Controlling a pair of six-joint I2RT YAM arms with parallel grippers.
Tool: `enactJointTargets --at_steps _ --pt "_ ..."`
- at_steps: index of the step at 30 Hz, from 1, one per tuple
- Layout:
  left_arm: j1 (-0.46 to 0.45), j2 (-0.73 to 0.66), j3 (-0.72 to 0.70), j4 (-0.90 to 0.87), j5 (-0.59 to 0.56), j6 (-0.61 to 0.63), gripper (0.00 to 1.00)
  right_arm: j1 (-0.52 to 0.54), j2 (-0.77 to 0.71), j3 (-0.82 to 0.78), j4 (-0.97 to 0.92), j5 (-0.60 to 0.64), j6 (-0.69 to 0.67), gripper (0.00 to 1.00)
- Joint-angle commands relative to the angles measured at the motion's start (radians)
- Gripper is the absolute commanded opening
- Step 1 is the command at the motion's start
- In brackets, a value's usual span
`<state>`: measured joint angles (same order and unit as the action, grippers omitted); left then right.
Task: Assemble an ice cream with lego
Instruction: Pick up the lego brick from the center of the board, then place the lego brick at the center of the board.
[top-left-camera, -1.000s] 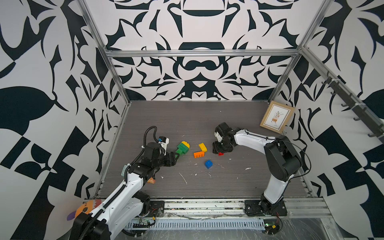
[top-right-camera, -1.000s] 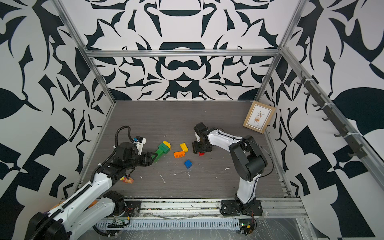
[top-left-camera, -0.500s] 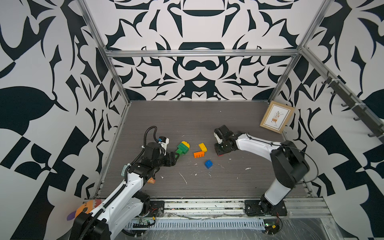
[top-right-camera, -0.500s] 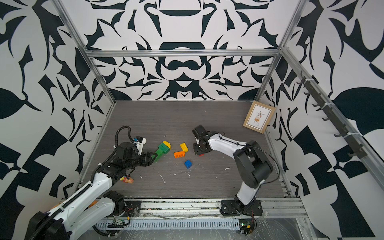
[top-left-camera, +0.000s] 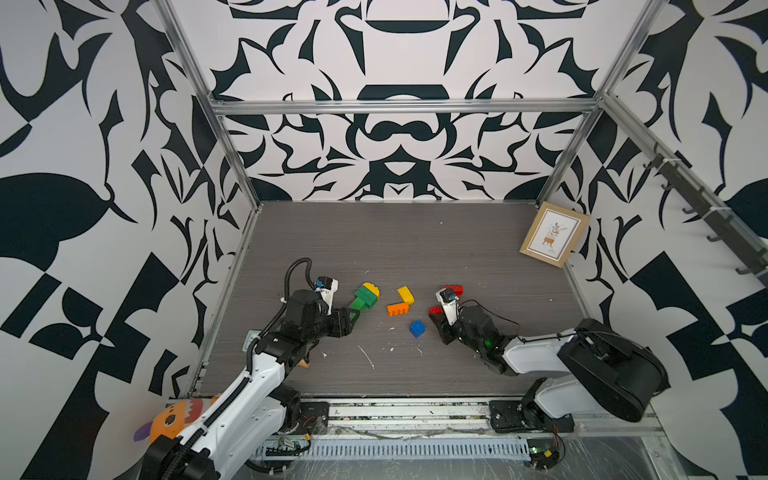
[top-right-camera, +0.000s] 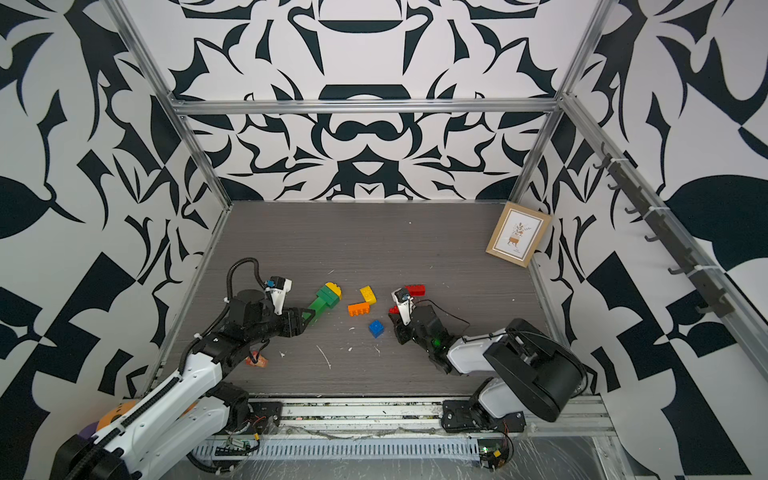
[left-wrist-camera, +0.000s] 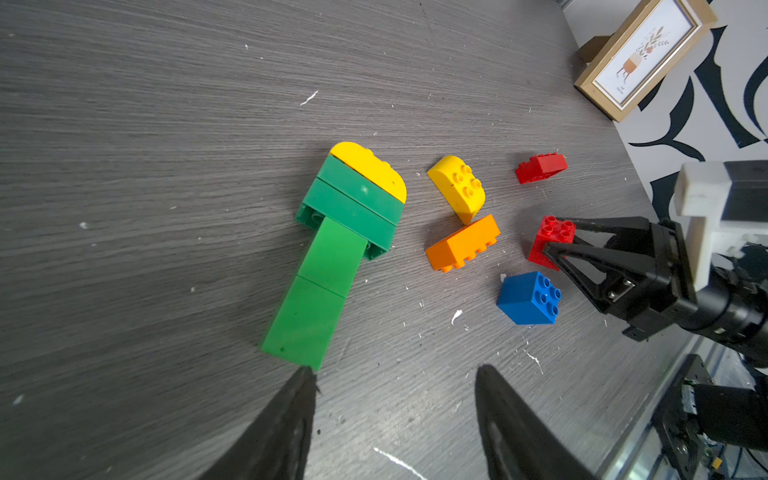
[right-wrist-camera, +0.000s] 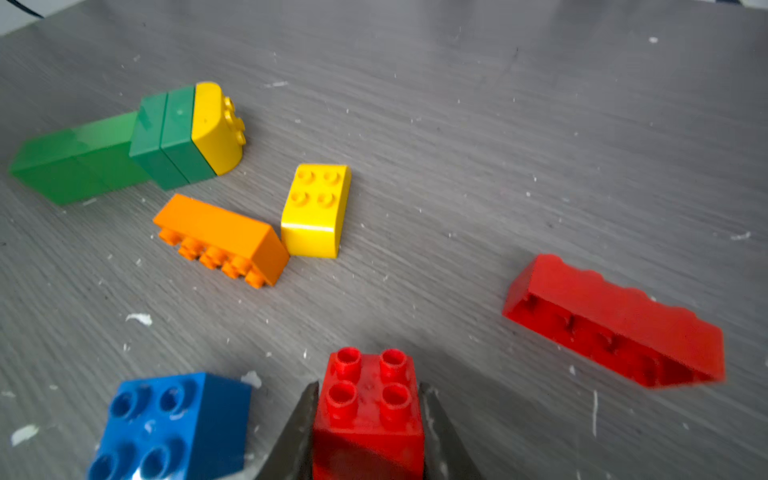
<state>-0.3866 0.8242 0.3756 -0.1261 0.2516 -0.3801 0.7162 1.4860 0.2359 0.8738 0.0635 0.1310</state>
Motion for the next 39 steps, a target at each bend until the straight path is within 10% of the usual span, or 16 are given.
enactJointTargets --at_steps 1,28,35,39 --pt "-0.001 0.004 -0.01 0.024 0.014 0.003 0.65 0.006 0.084 -0.021 0.354 -0.003 -0.017 0.17" --pt "-0.001 0.037 0.018 0.028 0.004 0.013 0.66 0.098 0.216 -0.101 0.507 0.197 -0.005 0.56" --pt "-0.001 0.01 0.05 -0.057 -0.041 -0.014 0.66 0.085 -0.225 0.321 -0.857 0.363 0.229 0.65" --pt "-0.001 0.01 0.071 -0.085 -0.028 -0.026 0.66 0.034 -0.262 0.492 -1.214 0.208 0.225 0.66"
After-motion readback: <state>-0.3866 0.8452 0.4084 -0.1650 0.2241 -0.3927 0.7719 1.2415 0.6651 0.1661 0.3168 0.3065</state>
